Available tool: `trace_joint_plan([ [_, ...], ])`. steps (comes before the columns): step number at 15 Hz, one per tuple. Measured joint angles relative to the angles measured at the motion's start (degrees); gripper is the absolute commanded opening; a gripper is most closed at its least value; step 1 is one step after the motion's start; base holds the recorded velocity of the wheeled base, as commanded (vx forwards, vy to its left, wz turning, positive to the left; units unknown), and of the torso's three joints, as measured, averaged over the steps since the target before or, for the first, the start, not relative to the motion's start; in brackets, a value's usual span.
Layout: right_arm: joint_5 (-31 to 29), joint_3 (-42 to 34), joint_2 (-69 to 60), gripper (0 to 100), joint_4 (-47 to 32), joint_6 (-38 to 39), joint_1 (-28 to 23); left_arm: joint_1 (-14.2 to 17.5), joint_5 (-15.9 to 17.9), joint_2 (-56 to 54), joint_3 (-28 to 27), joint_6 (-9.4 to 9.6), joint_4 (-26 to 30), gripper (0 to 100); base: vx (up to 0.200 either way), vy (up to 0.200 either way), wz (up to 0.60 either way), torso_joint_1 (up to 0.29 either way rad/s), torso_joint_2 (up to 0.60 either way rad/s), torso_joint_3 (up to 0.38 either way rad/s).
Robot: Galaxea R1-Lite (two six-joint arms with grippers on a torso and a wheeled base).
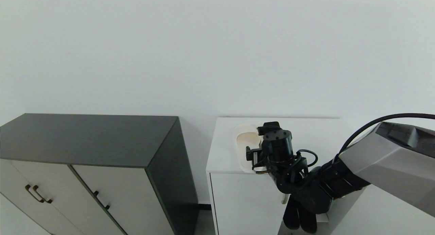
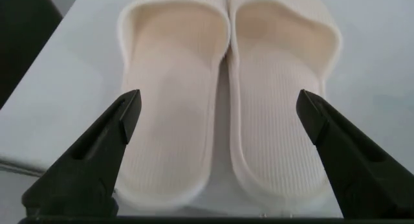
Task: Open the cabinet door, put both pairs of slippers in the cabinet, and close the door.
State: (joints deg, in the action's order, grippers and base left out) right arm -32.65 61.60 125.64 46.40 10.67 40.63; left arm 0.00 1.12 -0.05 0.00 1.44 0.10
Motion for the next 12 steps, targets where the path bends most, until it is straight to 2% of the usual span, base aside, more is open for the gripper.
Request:
trace_joint_plan([
  [12,2.60,10.91,8.70,100,0.51,-0.20,-2.99,0.00,0.00,0.00,0.00,-0.11,0.00,0,0.000,0.000,0.00,0.000,0.00,0.000],
])
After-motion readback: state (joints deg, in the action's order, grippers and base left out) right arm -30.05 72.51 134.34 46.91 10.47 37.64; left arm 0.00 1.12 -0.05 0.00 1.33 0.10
